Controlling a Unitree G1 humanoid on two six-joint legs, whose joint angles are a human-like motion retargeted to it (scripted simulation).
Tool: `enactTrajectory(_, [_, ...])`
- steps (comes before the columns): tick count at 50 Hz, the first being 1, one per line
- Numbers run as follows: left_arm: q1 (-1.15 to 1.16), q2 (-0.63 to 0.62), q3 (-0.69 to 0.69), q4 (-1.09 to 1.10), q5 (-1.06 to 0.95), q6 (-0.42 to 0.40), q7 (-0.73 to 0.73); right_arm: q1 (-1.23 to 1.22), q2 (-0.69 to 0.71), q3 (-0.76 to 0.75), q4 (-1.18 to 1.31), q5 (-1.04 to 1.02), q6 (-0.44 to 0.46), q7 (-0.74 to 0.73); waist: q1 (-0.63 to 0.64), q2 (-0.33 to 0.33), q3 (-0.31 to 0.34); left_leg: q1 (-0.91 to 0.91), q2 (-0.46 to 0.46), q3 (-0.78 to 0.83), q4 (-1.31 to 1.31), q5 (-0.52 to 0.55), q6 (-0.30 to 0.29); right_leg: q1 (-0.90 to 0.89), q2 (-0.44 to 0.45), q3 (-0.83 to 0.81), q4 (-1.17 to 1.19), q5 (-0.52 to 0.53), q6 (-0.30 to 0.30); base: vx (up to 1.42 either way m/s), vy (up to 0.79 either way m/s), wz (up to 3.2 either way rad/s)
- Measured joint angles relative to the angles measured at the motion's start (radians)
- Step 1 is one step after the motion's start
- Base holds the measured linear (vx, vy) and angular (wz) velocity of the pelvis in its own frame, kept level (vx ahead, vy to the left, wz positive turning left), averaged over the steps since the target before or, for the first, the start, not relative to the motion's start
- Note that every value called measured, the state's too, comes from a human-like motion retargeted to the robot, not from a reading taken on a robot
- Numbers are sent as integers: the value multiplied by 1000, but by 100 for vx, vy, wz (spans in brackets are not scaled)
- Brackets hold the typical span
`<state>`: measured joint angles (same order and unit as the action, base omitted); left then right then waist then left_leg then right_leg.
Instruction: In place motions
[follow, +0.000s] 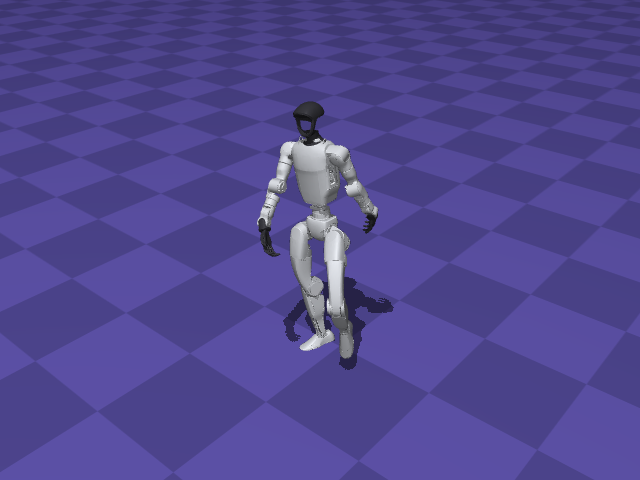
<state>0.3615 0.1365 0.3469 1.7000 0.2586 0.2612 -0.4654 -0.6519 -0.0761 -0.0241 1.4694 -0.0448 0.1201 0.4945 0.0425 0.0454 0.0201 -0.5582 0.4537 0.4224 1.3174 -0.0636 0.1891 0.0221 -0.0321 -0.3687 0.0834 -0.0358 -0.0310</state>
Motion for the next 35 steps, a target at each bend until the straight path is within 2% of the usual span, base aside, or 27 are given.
enactTrajectory(5, [142,7,-15,0,284,127,-125,-242,-21,-27,-121,138,-4,-1,233,-66,150,-323,75,-19,340,-83,-4,13,-28,118,64,-4,-64,-16,-14,-128])
enactTrajectory(8, [190,15,0,0,375,177,-224,-381,-74,24,-186,188,-24,-32,358,-124,261,-475,78,12,404,-104,-24,5,-87,201,134,-28,-87,-13,-12,-133])
enactTrajectory(10, [209,19,26,0,397,206,-253,-446,-121,53,-214,170,-45,-55,417,-161,310,-540,62,45,392,-104,-42,-10,-129,234,171,-41,-93,-5,-6,-66])
enactTrajectory(12, [212,21,47,0,366,219,-261,-480,-166,82,-220,140,-65,-101,454,-184,330,-547,27,89,339,-99,-47,-33,-162,249,200,-51,-92,-1,0,-13])
enactTrajectory(15, [183,9,102,0,290,211,-262,-496,-177,112,-216,114,-90,-165,453,-196,339,-511,37,93,331,-112,-45,-37,-166,246,218,-67,-93,-1,-5,13])
enactTrajectory(19, [96,-2,127,0,201,164,-225,-396,-119,74,-219,66,-106,-176,393,-163,250,-425,76,9,352,-108,-67,-28,-107,183,173,-69,-86,1,1,69])
enactTrajectory(23, [-15,5,160,-3,178,107,-191,-214,-37,10,-223,11,-88,-142,302,-120,146,-229,79,-52,257,-84,-109,-3,-53,104,114,-61,-68,13,10,94])
enactTrajectory(27, [-102,9,172,-86,93,65,-164,-34,35,-44,-198,9,-56,-64,172,-102,74,54,-56,-52,-58,-31,-137,25,-49,8,77,-62,-30,12,12,125])
enactTrajectory(31, [-172,15,157,-137,-19,40,-97,142,79,-49,-160,87,-7,6,37,-97,-8,315,-254,-111,-534,42,-154,34,-57,-74,49,-66,8,15,20,112])
enactTrajectory(32, [-189,19,149,-147,-38,38,-85,185,85,-45,-155,103,-3,17,8,-90,-28,378,-293,-129,-666,29,-172,31,-52,-90,46,-68,16,11,17,81])
enactTrajectory(33, [-205,23,143,-157,-48,38,-79,225,87,-38,-154,117,0,26,-19,-84,-48,444,-319,-129,-798,-68,-213,23,-46,-104,46,-71,22,12,24,60])
enactTrajectory(35, [-236,29,127,-167,-61,28,-70,314,81,-13,-163,127,-1,37,-49,-56,-76,568,-345,-89,-1036,-186,-253,18,-20,-112,48,-76,31,17,32,25])
